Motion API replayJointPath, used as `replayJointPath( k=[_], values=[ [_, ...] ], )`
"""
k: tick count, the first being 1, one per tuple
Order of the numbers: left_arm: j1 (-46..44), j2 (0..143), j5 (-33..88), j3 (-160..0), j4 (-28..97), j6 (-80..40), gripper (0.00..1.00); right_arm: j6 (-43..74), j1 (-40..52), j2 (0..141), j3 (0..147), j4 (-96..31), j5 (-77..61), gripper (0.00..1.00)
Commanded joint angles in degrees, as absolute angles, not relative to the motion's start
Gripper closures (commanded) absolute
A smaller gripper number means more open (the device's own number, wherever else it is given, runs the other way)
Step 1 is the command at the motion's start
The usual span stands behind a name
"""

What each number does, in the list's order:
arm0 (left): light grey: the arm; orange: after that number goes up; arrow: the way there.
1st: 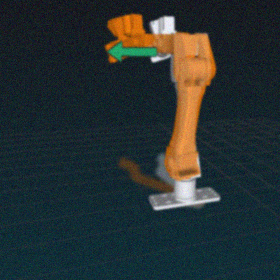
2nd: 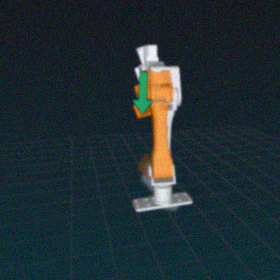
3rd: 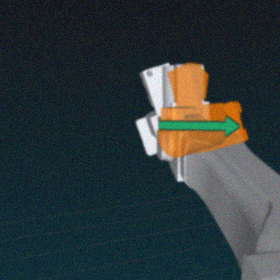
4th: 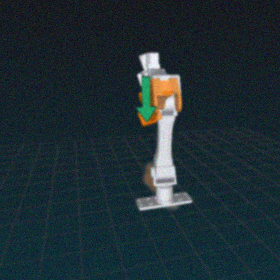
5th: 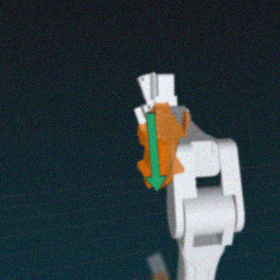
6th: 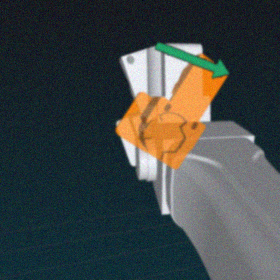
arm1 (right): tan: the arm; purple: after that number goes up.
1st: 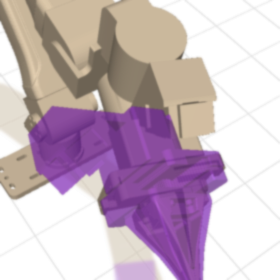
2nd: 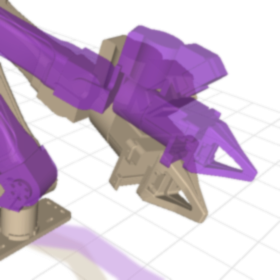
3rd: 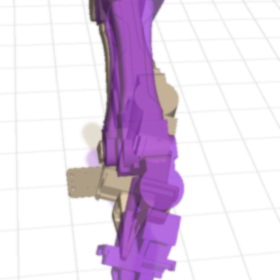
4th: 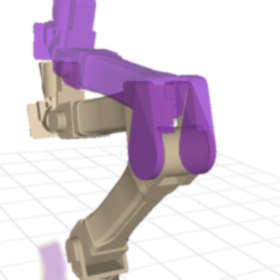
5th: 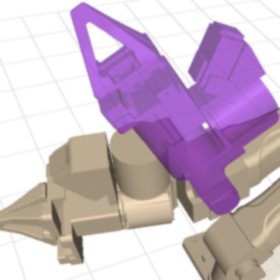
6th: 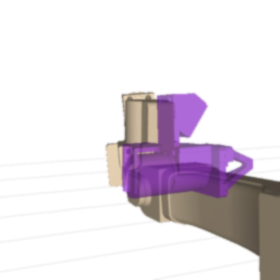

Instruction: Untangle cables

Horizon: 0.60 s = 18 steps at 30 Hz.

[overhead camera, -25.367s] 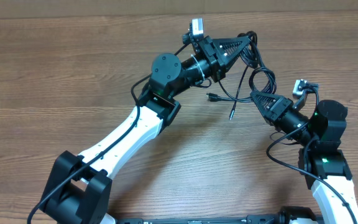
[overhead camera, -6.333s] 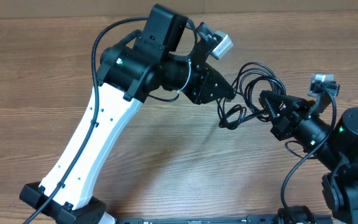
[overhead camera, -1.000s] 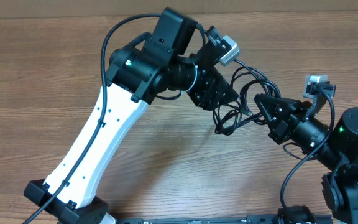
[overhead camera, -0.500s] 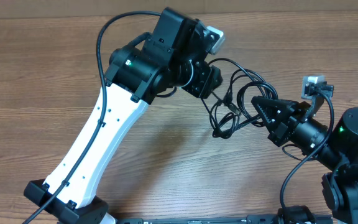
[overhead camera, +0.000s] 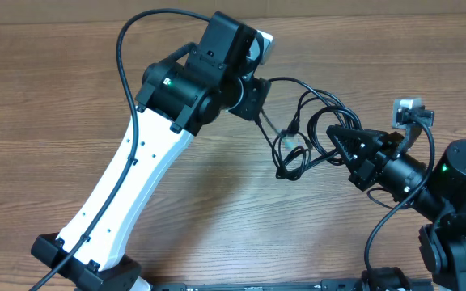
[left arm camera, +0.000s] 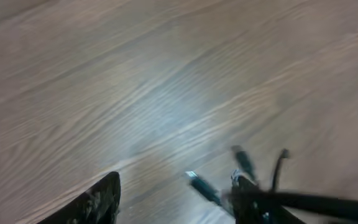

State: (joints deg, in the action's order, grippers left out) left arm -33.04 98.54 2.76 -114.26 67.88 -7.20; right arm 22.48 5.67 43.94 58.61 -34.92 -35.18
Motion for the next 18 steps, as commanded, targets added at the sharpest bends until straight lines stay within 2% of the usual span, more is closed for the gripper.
replayJointPath(
  k=[1,2,5,12,18],
  values=[
    [-33.34,99.35,-9.63,-115.22,69.23,-7.99,0.42,22.68,5.52,43.51,59.33,-34.13,-35.73,0.96],
    [-33.34,99.35,-13.8,-115.22,70.0,-7.99,0.38,22.68,5.52,43.51,59.33,-34.13,-35.73,0.96],
    [-33.36,99.35,-16.4,-115.22,70.98,-7.99,0.37,22.63,5.5,43.51,59.33,-34.11,-35.7,0.96],
    [-33.41,99.33,-6.9,-115.24,72.71,-5.85,0.35,22.5,5.5,43.51,59.33,-34.13,-35.7,0.96],
    [-33.41,99.24,12.14,-115.24,72.69,5.43,0.57,22.0,5.5,43.51,59.33,-34.24,-35.44,0.96]
  ],
)
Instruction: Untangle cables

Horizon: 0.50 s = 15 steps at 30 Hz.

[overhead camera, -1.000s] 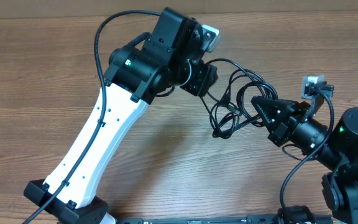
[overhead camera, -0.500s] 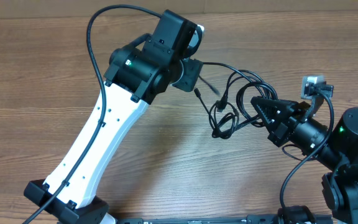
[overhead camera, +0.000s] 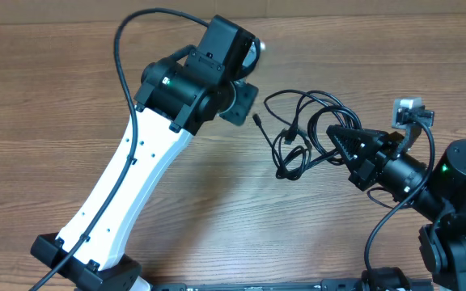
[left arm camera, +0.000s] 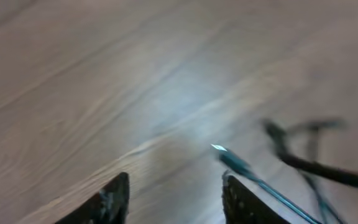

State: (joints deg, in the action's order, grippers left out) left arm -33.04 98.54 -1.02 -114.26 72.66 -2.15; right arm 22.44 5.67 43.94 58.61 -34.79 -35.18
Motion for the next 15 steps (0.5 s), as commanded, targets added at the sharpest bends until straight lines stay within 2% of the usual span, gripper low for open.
replayJointPath(
  k=[1,4,12,13,15],
  values=[
    [-33.39,99.18,16.34,-115.24,72.71,8.1,0.57,20.75,5.5,43.51,59.33,-34.46,-35.44,0.96],
    [-33.39,98.54,23.64,-115.24,72.66,13.02,0.59,19.25,5.5,43.51,59.33,-36.77,-32.77,0.96],
    [-33.34,95.81,37.78,-115.26,71.7,20.53,0.57,19.29,5.52,43.51,59.33,-38.65,-29.69,0.96],
    [-33.34,95.68,38.98,-115.26,71.42,21.12,0.56,19.27,5.52,43.51,59.33,-38.33,-30.2,0.96],
    [-33.36,95.64,40.62,-115.26,70.39,21.23,0.46,19.25,5.52,43.51,59.33,-37.67,-32.27,0.96]
  ],
)
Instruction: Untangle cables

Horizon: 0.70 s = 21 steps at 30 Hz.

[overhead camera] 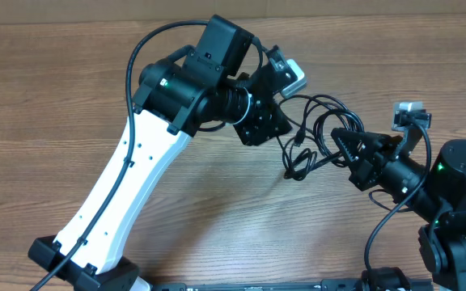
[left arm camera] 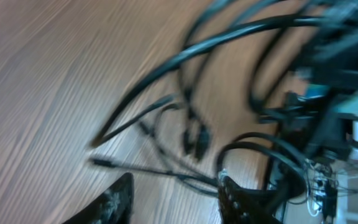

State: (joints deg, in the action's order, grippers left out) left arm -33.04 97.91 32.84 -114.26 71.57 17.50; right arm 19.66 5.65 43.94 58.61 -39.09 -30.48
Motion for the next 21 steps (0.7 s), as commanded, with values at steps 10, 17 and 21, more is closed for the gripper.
replayJointPath(
  k=[10,17,21],
  values=[
    [-33.41,95.66,55.57,-115.24,67.13,26.81,0.26,19.27,5.52,43.51,59.33,-35.99,-37.56,0.96],
    [-33.41,95.66,59.2,-115.24,67.09,26.85,0.24,19.29,5.52,43.51,59.33,-34.63,-39.4,0.96],
    [-33.43,95.66,59.22,-115.24,67.02,26.85,0.24,19.29,5.52,43.51,59.33,-33.89,-42.96,0.96]
  ],
)
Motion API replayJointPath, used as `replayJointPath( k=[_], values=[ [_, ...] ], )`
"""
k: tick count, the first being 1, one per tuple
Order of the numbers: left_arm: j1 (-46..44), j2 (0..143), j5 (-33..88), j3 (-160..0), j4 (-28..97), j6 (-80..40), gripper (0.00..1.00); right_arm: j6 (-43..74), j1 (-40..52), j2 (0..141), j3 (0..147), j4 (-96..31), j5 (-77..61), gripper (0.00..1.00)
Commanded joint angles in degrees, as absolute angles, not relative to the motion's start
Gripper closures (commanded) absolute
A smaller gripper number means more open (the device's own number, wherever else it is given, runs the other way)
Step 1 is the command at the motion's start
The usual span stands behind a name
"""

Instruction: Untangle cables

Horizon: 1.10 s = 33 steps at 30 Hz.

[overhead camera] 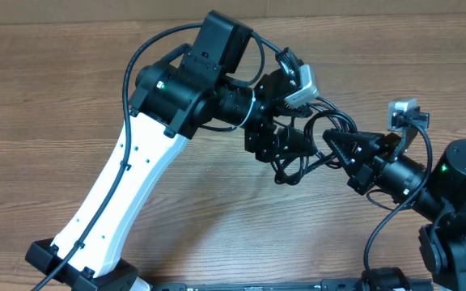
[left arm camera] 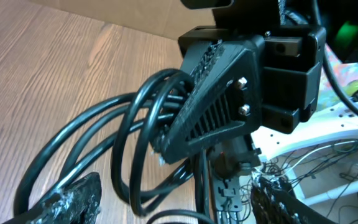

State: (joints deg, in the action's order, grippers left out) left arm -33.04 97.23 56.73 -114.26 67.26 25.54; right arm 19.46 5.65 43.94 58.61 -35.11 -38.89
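A tangle of black cables (overhead camera: 312, 111) lies on the wooden table (overhead camera: 55, 97) between the two arms. My left gripper (overhead camera: 288, 148) is open at the left side of the tangle, and several loops (left arm camera: 129, 143) pass between its spread fingers (left arm camera: 73, 199). Facing it from the right, my right gripper (overhead camera: 330, 139) is shut on the cable bundle. The left wrist view shows its ridged black fingers (left arm camera: 210, 106) close up with loops caught at the tips. Plug ends are hidden under the left gripper.
The white left arm (overhead camera: 120, 186) crosses the table from the lower left. The right arm's base (overhead camera: 451, 202) fills the lower right. A cardboard wall (overhead camera: 362, 8) runs along the far edge. Bare wood lies to the left and in front.
My left gripper has moved right and down from the upper left of the tangle into it, and its open fingers now straddle the loops. The right gripper still holds the bundle in about the same place.
My left gripper first stood at the tangle's upper left with a cable strand by one finger. Then it was open and a plug end lay free on the table. It then swung over the tangle, and now straddles the loops opposite the right gripper, which kept its hold.
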Motion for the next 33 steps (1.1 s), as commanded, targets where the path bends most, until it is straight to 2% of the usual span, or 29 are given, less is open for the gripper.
replayJointPath(
  k=[1,9,10,11,12,17,22,24,26,27,29,31,33],
  values=[
    [-33.52,95.66,59.27,-115.24,67.02,26.83,0.24,19.27,5.52,43.51,59.33,-33.76,-43.7,0.96],
    [-33.82,95.66,59.59,-115.24,67.07,26.83,0.28,19.25,5.52,43.51,59.33,-31.88,-48.86,0.96],
    [-33.85,95.68,59.7,-115.24,67.07,26.83,0.31,19.25,5.52,43.51,59.33,-31.79,-49.21,0.96],
    [-33.91,95.68,60.03,-115.24,67.07,26.81,0.41,19.25,5.52,43.51,59.33,-31.81,-49.21,0.96],
    [-33.91,95.68,60.14,-115.24,67.07,26.81,0.46,19.25,5.52,43.51,59.33,-31.81,-49.19,0.96],
    [-33.89,95.66,60.07,-115.24,67.11,26.81,0.96,19.22,5.52,43.51,59.33,-31.79,-49.12,0.96],
    [-33.89,95.68,60.01,-115.24,67.29,26.81,0.96,19.22,5.5,43.51,59.33,-31.99,-48.66,0.96],
    [-33.89,95.68,59.88,-115.24,67.31,26.79,0.96,19.22,5.5,43.51,59.33,-32.32,-47.42,0.9],
    [-33.89,95.68,58.87,-115.24,67.46,26.61,0.96,19.22,5.52,43.51,59.33,-33.34,-45.15,0.72],
    [-33.89,95.66,56.14,-115.24,67.48,25.06,0.96,19.22,5.5,43.51,59.33,-34.74,-42.85,0.55],
    [-33.87,95.68,52.18,-115.24,67.46,22.09,0.96,19.25,5.5,43.51,59.33,-36.91,-39.7,0.38],
    [-33.78,95.68,48.01,-115.24,67.44,18.74,0.96,19.25,5.5,43.51,59.33,-39.53,-36.82,0.25],
    [-33.78,95.68,44.93,-115.24,67.4,16.08,0.96,19.25,5.5,43.51,59.33,-40.64,-35.53,0.22]
  ],
)
